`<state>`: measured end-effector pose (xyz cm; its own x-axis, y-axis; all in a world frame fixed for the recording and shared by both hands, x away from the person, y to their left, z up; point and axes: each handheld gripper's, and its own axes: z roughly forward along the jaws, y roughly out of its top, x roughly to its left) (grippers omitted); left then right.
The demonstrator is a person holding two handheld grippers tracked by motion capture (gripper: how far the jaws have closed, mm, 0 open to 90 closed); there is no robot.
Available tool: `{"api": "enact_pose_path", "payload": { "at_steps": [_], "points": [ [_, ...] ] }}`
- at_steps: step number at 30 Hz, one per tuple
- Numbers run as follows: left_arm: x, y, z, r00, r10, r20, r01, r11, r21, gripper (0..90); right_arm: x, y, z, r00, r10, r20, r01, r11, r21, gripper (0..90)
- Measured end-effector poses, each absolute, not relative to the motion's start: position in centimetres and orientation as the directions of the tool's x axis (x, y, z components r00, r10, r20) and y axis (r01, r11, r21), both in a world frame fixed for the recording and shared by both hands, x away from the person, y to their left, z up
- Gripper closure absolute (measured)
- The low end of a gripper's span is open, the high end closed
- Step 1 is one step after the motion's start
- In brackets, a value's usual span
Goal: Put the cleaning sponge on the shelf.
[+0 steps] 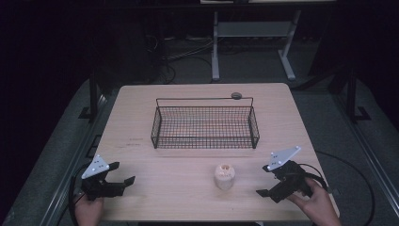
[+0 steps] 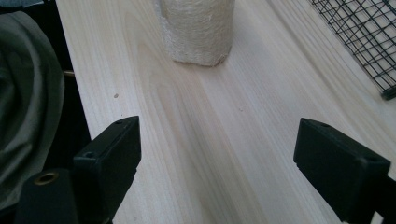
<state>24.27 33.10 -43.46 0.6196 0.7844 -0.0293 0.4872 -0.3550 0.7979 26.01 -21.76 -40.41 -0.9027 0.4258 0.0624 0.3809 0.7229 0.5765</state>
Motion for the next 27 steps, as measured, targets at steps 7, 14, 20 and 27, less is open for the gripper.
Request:
{"api": "enact_pose_path", "payload": {
  "at_steps": [7,14,20,27],
  "points": [
    [24.3,33.1,-43.4,0.620,0.784,-0.028,0.486,-0.356,0.798,13.7,26.4,-21.0,-40.2,-0.912,0.406,0.062,0.367,0.739,0.565,14.8],
    [24.3,33.2,-43.4,0.619,0.785,-0.028,0.486,-0.354,0.799,13.7,26.9,-20.3,-39.8,-0.920,0.387,0.058,0.351,0.751,0.560,14.8],
    [24.3,33.2,-43.4,0.619,0.785,-0.028,0.486,-0.355,0.799,13.6,27.3,-19.8,-39.5,-0.925,0.374,0.058,0.342,0.761,0.551,14.8],
    [24.2,33.1,-43.4,0.620,0.784,-0.027,0.485,-0.355,0.799,13.7,27.6,-19.2,-39.2,-0.932,0.359,0.061,0.332,0.771,0.543,14.8]
  ]
}}
